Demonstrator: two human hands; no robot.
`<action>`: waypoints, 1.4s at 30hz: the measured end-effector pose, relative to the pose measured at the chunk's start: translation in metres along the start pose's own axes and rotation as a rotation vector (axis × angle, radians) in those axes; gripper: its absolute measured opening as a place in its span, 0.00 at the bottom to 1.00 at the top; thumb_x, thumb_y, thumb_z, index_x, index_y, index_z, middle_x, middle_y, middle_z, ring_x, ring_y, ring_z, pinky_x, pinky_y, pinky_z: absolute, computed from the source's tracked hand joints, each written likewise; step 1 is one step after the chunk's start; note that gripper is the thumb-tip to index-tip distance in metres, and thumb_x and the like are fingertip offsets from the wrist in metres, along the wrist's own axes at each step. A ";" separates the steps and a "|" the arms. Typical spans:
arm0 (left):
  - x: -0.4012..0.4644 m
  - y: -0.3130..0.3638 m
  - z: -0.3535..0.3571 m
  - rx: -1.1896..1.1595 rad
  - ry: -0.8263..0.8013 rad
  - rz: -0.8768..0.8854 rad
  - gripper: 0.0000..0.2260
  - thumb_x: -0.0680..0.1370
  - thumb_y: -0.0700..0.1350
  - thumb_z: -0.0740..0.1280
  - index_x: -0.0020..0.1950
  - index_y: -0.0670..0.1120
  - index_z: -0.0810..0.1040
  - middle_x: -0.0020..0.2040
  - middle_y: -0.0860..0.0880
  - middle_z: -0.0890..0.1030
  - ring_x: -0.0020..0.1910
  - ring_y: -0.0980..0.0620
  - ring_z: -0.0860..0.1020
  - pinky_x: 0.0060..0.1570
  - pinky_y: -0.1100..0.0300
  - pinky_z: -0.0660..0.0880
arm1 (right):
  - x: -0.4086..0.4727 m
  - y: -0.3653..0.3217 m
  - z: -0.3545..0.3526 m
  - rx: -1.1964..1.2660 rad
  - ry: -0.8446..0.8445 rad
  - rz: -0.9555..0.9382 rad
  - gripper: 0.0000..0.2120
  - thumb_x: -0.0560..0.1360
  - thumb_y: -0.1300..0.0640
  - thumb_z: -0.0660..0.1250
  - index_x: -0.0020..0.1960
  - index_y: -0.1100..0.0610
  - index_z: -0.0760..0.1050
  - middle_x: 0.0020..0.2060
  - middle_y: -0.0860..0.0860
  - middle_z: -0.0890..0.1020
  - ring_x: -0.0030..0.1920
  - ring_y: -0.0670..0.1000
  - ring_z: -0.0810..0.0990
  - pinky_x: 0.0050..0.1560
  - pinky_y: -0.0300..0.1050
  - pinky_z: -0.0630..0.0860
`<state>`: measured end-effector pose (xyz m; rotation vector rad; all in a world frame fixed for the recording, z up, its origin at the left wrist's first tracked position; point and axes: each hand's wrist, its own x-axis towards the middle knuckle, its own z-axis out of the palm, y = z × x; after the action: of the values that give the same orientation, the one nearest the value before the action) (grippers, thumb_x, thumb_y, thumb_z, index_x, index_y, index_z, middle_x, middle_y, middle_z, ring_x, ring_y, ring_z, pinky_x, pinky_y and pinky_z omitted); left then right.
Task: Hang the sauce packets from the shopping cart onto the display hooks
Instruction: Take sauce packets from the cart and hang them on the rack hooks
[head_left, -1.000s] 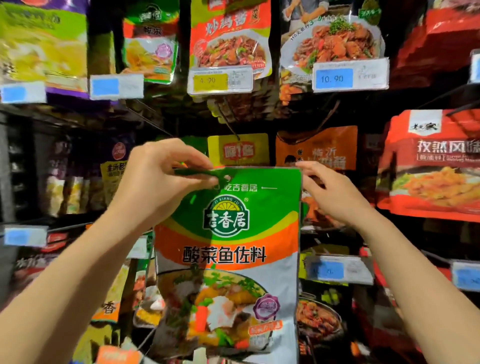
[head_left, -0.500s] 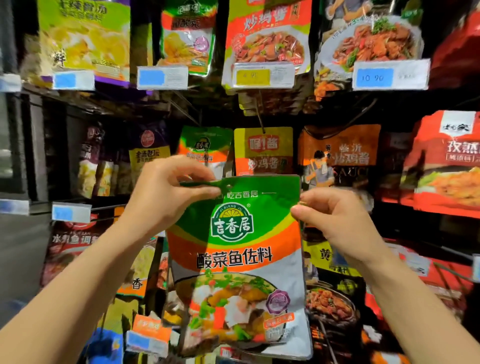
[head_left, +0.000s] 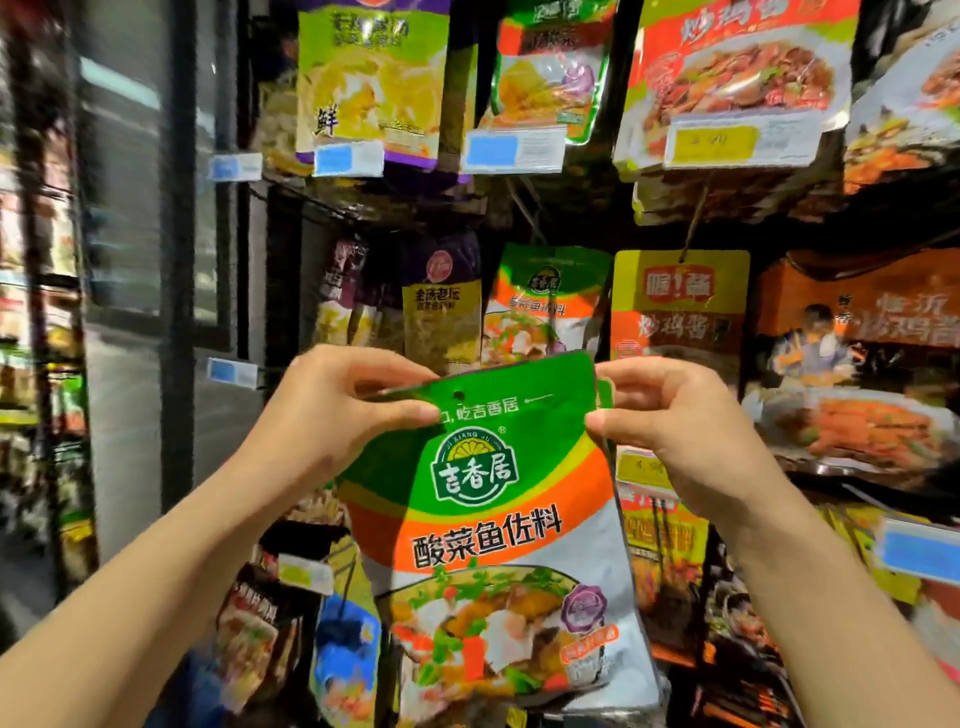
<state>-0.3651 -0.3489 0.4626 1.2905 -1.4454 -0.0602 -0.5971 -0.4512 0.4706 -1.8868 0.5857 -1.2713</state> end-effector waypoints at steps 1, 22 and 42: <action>-0.004 -0.003 -0.005 -0.006 0.005 -0.021 0.08 0.63 0.48 0.76 0.39 0.60 0.82 0.40 0.60 0.84 0.42 0.62 0.81 0.42 0.56 0.80 | 0.003 0.002 0.008 -0.004 -0.015 -0.001 0.18 0.67 0.76 0.69 0.50 0.58 0.79 0.40 0.57 0.84 0.40 0.49 0.82 0.41 0.42 0.81; -0.031 -0.045 -0.102 0.312 0.191 -0.008 0.07 0.62 0.43 0.79 0.35 0.49 0.82 0.33 0.52 0.82 0.35 0.56 0.80 0.37 0.59 0.78 | 0.037 -0.009 0.177 -0.574 -0.340 -0.412 0.05 0.72 0.53 0.70 0.37 0.46 0.78 0.39 0.46 0.83 0.43 0.48 0.79 0.44 0.46 0.75; 0.108 -0.044 -0.042 -0.431 0.281 0.320 0.11 0.68 0.31 0.72 0.40 0.47 0.80 0.35 0.55 0.82 0.36 0.58 0.80 0.38 0.64 0.77 | 0.120 -0.046 0.083 -0.585 0.044 -0.372 0.09 0.69 0.60 0.74 0.38 0.47 0.79 0.35 0.42 0.82 0.37 0.38 0.79 0.43 0.34 0.74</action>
<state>-0.2804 -0.4179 0.5211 0.6799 -1.2903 0.0226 -0.4751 -0.4826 0.5576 -2.5468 0.7058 -1.4873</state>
